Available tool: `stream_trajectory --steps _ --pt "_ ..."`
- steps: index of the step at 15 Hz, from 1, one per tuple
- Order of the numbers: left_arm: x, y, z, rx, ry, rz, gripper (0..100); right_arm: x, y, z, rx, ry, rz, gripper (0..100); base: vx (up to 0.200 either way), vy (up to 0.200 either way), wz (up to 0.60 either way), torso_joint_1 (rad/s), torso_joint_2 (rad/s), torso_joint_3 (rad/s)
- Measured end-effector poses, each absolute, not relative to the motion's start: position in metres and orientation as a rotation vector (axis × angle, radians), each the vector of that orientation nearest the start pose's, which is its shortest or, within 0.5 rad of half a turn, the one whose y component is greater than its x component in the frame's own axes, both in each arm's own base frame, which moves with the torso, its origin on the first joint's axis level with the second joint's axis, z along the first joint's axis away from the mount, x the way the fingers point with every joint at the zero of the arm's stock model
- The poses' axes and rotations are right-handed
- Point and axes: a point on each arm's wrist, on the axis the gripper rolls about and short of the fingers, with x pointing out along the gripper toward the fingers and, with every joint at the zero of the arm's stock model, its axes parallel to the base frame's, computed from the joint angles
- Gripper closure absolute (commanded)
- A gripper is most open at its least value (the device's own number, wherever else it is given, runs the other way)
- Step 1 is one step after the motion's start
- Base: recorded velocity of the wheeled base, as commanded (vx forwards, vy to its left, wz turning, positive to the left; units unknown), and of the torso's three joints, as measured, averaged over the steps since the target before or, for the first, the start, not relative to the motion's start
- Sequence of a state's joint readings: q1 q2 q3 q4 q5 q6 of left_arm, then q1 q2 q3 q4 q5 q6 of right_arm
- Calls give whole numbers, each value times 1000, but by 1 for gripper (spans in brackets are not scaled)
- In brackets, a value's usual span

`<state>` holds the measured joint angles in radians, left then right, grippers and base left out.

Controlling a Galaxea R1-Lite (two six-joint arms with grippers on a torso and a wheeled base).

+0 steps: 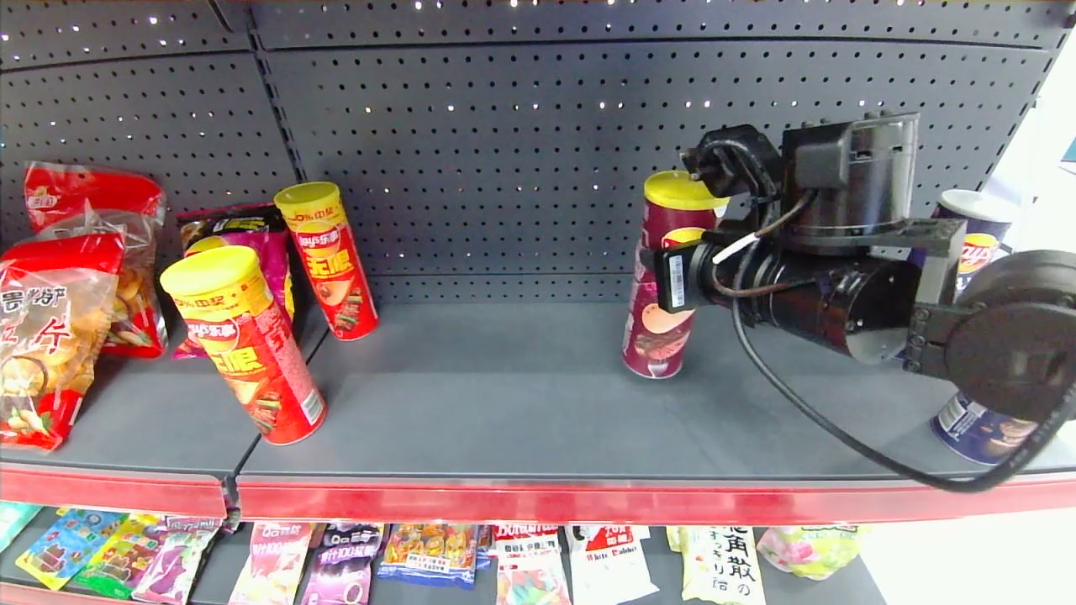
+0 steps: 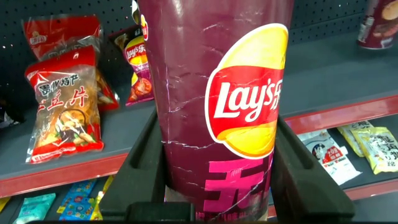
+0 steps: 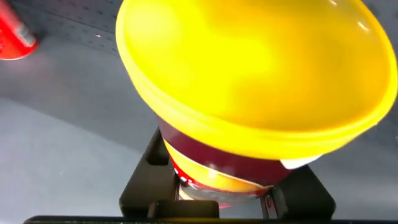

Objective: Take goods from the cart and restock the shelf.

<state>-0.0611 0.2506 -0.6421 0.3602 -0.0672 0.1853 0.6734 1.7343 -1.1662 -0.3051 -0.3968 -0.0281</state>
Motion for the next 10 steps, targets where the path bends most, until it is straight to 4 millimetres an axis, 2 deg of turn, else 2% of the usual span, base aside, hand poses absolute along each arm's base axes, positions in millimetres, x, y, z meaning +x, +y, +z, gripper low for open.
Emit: stream_trajectory --steps 4,10 --pt "-55 2 214 185 -42 -126 100 238 216 235 -125 239 309 100 0 0 0 0 0 0" --pt "-55 2 214 186 -40 -126 100 219 225 219 -186 261 231 100 0 0 0 0 0 0"
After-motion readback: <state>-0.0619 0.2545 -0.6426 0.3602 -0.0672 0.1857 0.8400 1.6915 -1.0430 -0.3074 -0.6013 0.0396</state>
